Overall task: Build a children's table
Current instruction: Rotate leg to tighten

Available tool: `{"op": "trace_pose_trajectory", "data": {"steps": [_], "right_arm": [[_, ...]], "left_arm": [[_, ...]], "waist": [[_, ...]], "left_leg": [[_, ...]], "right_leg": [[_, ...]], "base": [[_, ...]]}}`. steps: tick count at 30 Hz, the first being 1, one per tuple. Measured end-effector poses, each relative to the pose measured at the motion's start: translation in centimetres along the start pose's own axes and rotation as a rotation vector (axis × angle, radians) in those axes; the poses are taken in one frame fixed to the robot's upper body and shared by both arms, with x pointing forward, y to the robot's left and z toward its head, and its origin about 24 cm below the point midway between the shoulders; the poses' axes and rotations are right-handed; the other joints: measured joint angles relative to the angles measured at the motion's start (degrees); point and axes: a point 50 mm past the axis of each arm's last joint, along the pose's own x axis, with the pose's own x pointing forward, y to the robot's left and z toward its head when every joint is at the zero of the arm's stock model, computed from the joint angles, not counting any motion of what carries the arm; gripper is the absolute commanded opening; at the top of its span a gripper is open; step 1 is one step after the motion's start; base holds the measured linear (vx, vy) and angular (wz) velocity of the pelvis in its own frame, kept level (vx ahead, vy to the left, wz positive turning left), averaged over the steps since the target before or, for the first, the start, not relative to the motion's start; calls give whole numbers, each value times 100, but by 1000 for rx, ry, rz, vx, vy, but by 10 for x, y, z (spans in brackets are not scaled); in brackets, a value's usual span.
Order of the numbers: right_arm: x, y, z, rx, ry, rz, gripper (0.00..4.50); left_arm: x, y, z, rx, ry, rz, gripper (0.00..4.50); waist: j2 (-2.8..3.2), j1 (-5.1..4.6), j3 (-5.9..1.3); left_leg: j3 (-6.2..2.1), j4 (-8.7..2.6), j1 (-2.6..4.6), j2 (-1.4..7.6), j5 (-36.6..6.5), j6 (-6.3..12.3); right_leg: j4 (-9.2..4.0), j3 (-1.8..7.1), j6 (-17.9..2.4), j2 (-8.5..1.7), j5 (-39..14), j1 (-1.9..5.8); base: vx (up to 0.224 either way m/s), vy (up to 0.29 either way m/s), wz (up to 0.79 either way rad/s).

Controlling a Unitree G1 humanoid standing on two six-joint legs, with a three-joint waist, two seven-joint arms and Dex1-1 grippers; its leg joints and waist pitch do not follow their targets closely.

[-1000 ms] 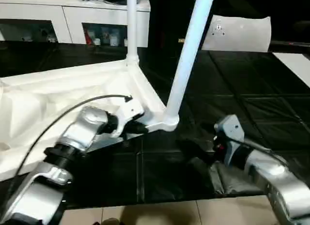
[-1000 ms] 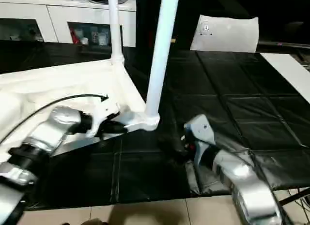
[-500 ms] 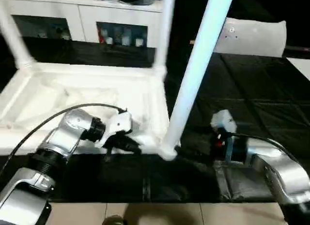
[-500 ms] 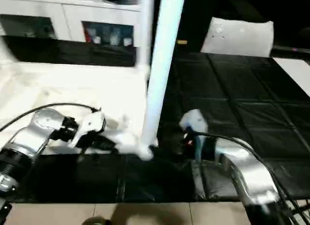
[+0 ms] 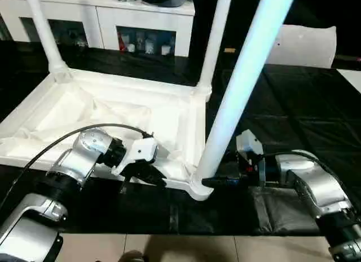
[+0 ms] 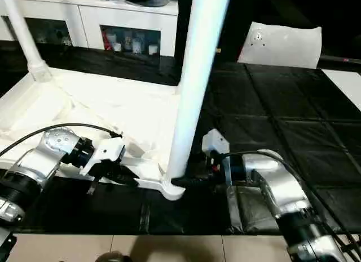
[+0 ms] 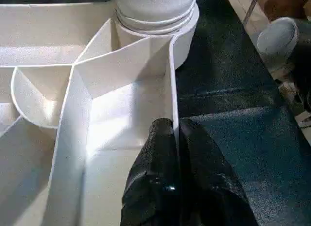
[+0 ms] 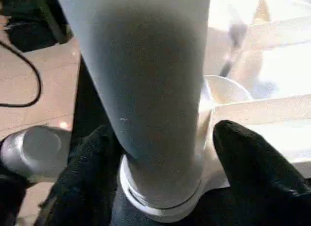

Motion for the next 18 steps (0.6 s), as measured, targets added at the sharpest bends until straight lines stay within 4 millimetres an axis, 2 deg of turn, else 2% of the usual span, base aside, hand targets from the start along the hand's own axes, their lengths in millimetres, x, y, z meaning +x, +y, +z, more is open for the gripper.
{"op": "trace_pose_trajectory", "data": {"steps": [2,10,18], "right_arm": [[1,-2,1,-15,3,15,269],[8,-3,3,-45,9,70,204],[8,-3,2,-40,13,71,194]], "left_arm": [[0,1,0,5,4,-4,0],[0,5,2,22,20,-16,0],[2,7,1,9,19,-4,0]], "waist": [[0,8,0],[-1,69,0],[-1,96,1]], "left_leg": [[0,0,0,0,1,2],[9,1,-2,1,5,7],[11,0,-5,1,5,7]], "right_leg": [[3,-2,0,-1,0,0],[6,-9,0,-12,0,0],[5,-12,0,-16,0,-1]], "base": [[0,0,0],[0,0,0],[0,0,0]]}}
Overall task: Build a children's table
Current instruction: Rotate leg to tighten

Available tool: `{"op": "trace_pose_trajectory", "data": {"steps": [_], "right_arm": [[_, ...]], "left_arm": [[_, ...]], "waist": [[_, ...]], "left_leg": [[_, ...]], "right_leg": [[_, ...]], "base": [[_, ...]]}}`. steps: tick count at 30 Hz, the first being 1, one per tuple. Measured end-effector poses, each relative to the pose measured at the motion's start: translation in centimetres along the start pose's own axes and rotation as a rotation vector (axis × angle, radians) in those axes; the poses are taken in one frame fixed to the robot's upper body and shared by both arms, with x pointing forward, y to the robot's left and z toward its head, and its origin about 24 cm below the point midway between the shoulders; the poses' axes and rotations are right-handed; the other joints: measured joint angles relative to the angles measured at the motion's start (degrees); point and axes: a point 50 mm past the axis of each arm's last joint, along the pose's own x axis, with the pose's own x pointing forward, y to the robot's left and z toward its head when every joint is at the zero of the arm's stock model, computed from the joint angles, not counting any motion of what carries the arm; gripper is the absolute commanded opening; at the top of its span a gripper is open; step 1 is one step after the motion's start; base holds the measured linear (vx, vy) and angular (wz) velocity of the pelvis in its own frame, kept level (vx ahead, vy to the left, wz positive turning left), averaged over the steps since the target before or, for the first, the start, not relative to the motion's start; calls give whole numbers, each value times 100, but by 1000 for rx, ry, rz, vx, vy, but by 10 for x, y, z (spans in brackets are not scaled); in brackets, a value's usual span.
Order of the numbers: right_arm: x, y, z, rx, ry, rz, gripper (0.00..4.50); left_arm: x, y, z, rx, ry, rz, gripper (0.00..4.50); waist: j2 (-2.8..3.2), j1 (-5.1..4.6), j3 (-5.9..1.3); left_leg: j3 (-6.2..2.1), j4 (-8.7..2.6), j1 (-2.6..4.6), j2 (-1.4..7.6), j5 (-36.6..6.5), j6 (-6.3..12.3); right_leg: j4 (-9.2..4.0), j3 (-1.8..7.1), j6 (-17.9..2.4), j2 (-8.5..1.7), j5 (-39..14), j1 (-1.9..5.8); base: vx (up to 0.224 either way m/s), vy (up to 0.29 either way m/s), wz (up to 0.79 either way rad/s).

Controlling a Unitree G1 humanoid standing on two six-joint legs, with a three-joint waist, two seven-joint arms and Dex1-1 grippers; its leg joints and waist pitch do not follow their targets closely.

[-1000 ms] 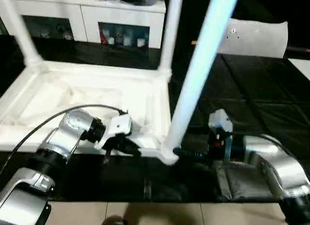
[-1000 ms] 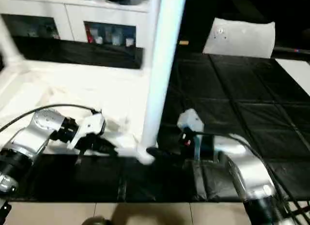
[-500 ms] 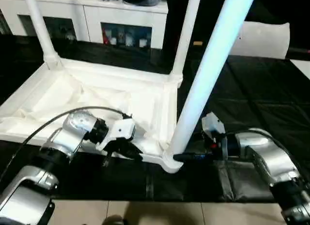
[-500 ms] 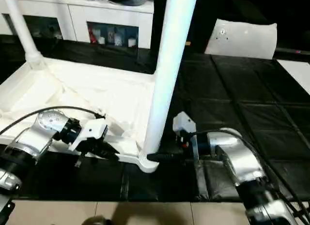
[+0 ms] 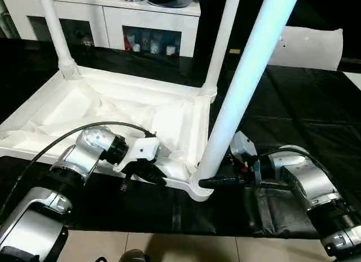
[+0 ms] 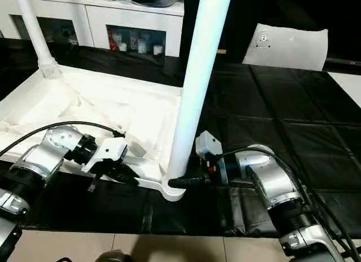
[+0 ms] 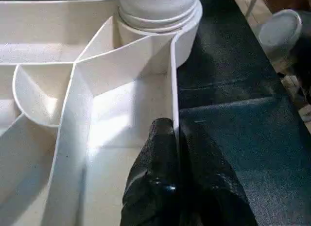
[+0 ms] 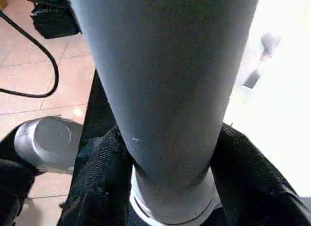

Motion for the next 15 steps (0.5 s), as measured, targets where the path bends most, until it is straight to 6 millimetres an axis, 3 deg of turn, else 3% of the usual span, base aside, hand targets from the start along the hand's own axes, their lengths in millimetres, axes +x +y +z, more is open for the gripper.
{"op": "trace_pose_trajectory", "data": {"steps": [3,7,15], "right_arm": [[-1,2,-4,29,-18,-55,194],[3,-2,-6,69,-45,-220,194],[27,-31,0,244,-133,-787,191]], "left_arm": [[3,3,1,-22,-4,37,0],[8,10,2,-95,-15,134,0],[27,29,11,-304,-57,448,0]], "waist": [[1,12,1],[1,-62,1],[9,-374,4]], "left_leg": [[20,-1,0,6,2,3],[39,-2,20,8,5,2],[62,-24,46,10,7,-4]], "right_leg": [[0,-7,0,-12,0,3],[1,7,-10,-17,6,10],[-14,11,-19,-31,13,-5]], "base": [[0,0,0],[0,0,0],[0,0,0]]}}
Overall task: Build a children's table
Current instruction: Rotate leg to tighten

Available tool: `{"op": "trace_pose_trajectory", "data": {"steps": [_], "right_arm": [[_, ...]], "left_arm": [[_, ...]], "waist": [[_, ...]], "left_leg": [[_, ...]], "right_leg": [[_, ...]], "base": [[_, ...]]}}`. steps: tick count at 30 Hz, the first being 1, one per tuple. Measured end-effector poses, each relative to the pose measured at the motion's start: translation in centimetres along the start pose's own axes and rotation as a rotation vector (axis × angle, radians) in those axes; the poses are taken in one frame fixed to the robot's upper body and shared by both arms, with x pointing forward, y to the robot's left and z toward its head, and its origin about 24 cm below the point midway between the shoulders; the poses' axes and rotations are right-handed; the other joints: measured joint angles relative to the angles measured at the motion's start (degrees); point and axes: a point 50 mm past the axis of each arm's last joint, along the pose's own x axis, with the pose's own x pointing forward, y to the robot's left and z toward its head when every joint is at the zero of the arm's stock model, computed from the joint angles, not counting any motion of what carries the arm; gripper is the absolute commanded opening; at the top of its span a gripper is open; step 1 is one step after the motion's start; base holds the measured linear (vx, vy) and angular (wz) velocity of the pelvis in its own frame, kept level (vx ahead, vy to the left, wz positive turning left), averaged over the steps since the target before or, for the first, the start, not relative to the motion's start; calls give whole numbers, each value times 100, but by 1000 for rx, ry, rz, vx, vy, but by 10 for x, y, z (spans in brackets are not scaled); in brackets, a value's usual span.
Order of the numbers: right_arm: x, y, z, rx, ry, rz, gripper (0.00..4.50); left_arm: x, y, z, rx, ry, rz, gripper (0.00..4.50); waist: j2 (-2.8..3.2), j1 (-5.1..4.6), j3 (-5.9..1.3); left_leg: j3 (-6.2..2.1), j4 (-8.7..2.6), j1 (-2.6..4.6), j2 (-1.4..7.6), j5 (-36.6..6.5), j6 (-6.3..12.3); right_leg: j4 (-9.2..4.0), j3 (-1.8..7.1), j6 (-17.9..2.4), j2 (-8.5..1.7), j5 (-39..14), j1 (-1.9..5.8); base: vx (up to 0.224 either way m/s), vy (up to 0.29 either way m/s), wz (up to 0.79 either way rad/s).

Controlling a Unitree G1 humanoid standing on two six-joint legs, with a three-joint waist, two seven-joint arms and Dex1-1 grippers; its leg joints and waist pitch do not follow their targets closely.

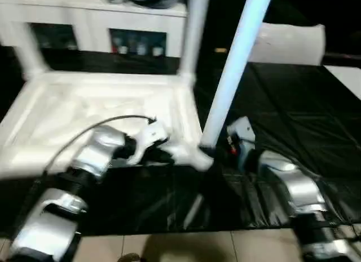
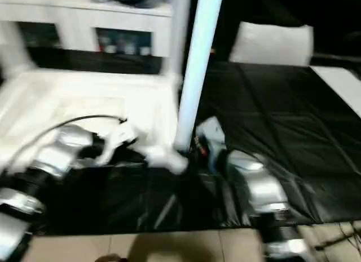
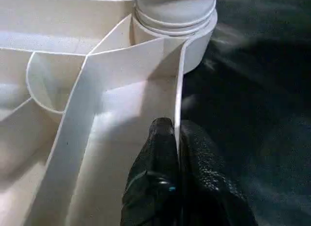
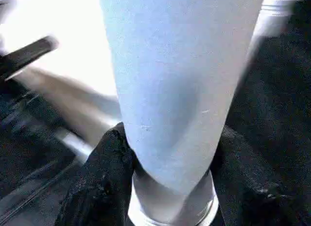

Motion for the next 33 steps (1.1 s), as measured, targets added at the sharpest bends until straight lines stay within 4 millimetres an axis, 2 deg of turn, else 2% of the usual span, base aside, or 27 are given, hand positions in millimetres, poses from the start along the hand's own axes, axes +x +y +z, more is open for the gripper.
{"op": "trace_pose_trajectory", "data": {"steps": [6,7,8,9,10,16,20,26,29,33], "right_arm": [[30,-1,14,68,-17,-316,191],[30,-2,15,74,-20,-339,191],[30,-3,16,79,-24,-349,226],[31,-2,17,80,-30,-358,226],[31,-2,17,81,-37,-363,247],[30,1,17,93,-78,-361,288],[21,4,14,70,-103,-297,322],[-7,5,2,-40,-78,-76,374],[-18,6,4,-93,-67,44,401],[-38,-3,8,-175,-27,190,443]], "left_arm": [[25,0,18,-71,-22,185,0],[27,0,20,-69,-24,193,0],[28,-1,21,-65,-24,196,0],[29,-1,22,-61,-25,196,0],[29,-1,23,-58,-25,197,0],[25,-1,25,-18,-25,192,0],[18,-1,22,33,-26,169,0],[0,3,11,108,-16,135,0],[-9,4,5,137,-20,89,0],[-19,1,-1,172,-27,-11,0]], "waist": [[33,-46,5],[33,-43,5],[35,-37,4],[37,-30,3],[37,-28,3],[38,-10,3],[39,-18,4],[50,-49,13],[56,-79,18],[53,-48,22]], "left_leg": [[25,-54,-3,0,2,-3],[31,-67,-5,0,2,-3],[34,-72,-5,0,0,-1],[38,-83,-5,0,-1,1],[41,-91,-6,0,-1,2],[50,-95,-58,3,3,7],[52,-95,-86,14,19,34],[54,-99,-84,41,21,29],[55,-99,-85,45,22,26],[59,-91,-91,45,22,27]], "right_leg": [[-37,7,1,1,1,-16],[-52,6,2,1,4,-16],[-60,6,4,1,3,-16],[-70,5,5,1,3,-16],[-77,5,5,1,3,-18],[-78,8,18,2,11,-77],[-79,3,20,10,13,-102],[-72,-3,25,32,15,-109],[-69,-3,25,36,15,-112],[-71,-2,25,34,14,-113]], "base": [[0,0,0],[0,0,0],[0,0,0],[0,0,0],[0,0,0],[0,0,0],[0,0,0],[0,0,0],[0,0,0],[0,0,0]]}}
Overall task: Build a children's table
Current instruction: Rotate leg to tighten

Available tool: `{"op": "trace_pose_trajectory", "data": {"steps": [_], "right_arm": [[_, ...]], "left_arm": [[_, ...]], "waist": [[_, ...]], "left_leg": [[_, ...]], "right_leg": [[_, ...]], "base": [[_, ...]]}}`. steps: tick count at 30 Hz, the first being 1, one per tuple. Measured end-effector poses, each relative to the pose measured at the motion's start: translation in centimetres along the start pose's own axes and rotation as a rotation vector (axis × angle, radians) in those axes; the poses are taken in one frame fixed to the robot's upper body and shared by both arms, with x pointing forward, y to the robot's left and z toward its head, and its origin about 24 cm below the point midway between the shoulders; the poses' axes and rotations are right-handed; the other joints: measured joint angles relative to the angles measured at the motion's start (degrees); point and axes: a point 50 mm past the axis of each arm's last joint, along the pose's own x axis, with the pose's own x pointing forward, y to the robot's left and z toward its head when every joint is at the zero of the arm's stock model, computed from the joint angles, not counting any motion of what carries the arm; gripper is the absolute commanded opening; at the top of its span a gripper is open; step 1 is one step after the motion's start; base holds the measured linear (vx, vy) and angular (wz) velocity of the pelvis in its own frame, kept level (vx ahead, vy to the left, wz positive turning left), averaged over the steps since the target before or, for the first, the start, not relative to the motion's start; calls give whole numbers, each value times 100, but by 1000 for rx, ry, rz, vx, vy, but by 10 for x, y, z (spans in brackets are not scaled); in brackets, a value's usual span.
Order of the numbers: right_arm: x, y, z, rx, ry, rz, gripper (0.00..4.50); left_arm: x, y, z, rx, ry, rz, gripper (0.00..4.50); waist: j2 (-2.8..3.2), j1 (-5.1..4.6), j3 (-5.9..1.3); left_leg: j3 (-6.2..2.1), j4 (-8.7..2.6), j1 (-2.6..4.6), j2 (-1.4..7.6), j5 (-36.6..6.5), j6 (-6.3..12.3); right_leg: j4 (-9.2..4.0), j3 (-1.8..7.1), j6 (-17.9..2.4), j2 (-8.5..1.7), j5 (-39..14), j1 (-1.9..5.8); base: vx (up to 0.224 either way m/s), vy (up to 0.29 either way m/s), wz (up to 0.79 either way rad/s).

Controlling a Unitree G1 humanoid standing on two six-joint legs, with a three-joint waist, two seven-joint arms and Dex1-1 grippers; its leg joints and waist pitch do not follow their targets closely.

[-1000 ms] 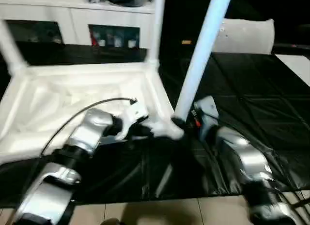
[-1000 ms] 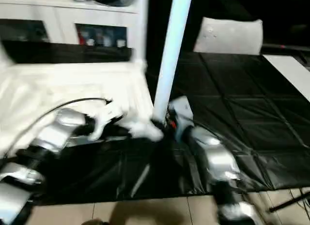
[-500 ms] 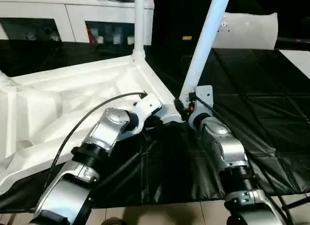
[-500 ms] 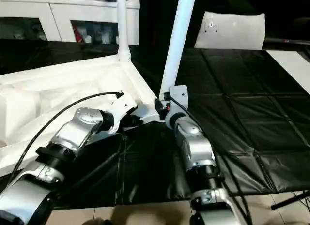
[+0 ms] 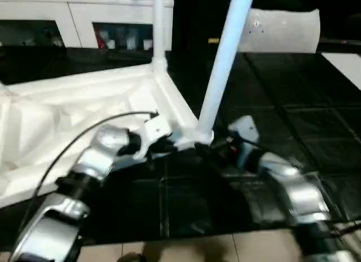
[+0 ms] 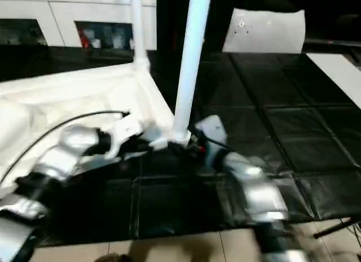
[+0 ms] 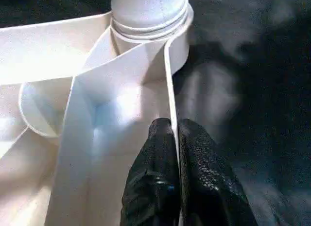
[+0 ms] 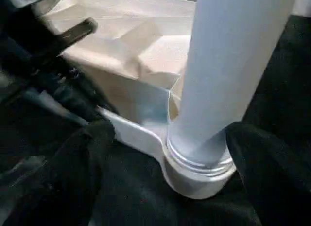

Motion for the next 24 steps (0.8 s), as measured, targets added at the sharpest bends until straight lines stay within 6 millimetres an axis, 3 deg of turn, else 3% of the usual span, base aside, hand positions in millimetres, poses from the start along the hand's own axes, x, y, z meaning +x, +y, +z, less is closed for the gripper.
{"op": "trace_pose_trajectory", "data": {"steps": [3,10,15,24], "right_arm": [[-16,-5,2,-46,37,112,449],[-19,-4,9,-92,48,310,449],[-17,1,8,-85,75,461,404],[-12,-2,7,-73,106,567,326]], "left_arm": [[-11,-4,-5,36,-10,-110,0],[-19,-12,-8,90,1,-280,0],[-20,-15,-7,127,2,-363,0],[-21,-14,-5,160,2,-408,0]], "waist": [[-15,88,9],[-46,215,26],[-78,306,44],[-116,344,65]], "left_leg": [[0,4,-1,2,0,0],[6,39,-11,-3,-5,9],[7,47,-11,-2,-4,10],[8,52,-13,0,-2,12]], "right_leg": [[3,-3,0,0,0,0],[12,-1,-2,-13,1,4],[24,-3,-2,-14,1,4],[31,-4,-3,-15,2,2]], "base": [[0,0,0],[0,0,0],[0,0,0],[0,0,0]]}}
